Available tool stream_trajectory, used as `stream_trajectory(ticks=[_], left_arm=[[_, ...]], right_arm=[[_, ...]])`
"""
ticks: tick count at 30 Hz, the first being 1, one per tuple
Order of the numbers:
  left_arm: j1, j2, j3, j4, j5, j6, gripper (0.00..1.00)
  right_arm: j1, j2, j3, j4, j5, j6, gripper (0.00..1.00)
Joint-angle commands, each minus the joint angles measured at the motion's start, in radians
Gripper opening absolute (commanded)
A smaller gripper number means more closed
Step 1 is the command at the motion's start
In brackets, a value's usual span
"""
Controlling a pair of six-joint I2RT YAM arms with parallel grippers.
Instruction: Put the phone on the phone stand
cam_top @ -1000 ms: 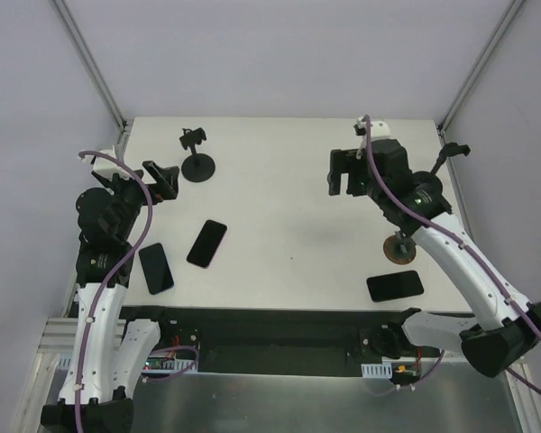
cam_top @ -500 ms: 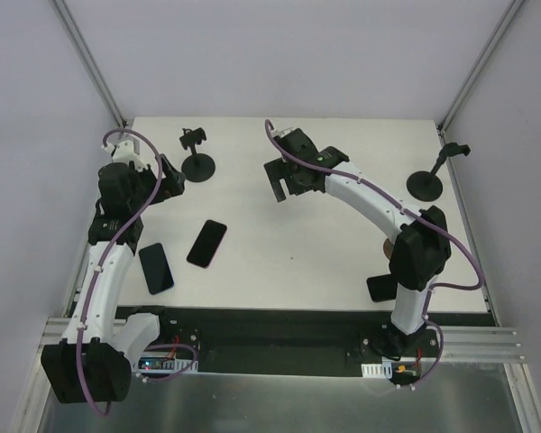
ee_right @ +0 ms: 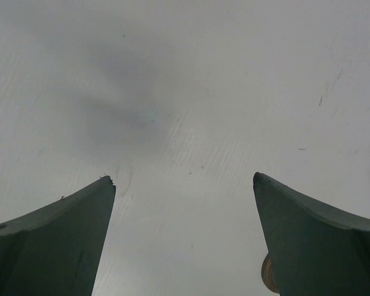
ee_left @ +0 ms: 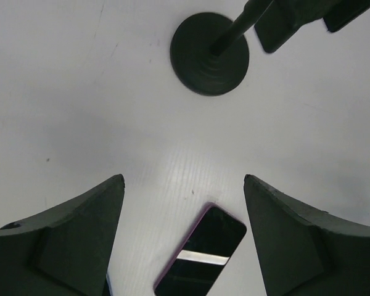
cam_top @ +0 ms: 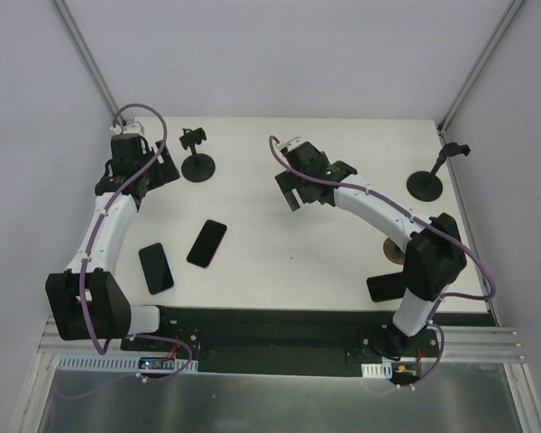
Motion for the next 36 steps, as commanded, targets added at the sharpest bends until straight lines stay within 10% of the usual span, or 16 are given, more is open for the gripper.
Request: stream_trajectory(ticks=[1,6,24,32,36], left_arm=[[0.001,0.086,0.147,-0.001,0.073,-0.009,0.73],[-0.016,0.233,0.252,0.001,0.058,0.024,0.89],[-0.102,0.496,0.530,0.003,-0.018,0.145,0.66],[-0.106,0.525,0.545,0.001,-0.018,0.164,0.36],[-0.114,0.522,0.548,0.003,-0.015,0.188,0.02]], right_arm=[[-0.038,-0.158,-0.096,0.154,-0.039,-0.041,0.96],[-0.106,-0.273,-0.211,0.246,-0.168,0.018,0.96],[-0.193,-0.306,-0.269,0.287,-0.164,0.023,0.96],[-0.195,-0.289,-0.265,0.290,-0.168,0.028,0.96],[-0.194,-0.287,-0.265,0.290,-0.167,0.025,0.96]])
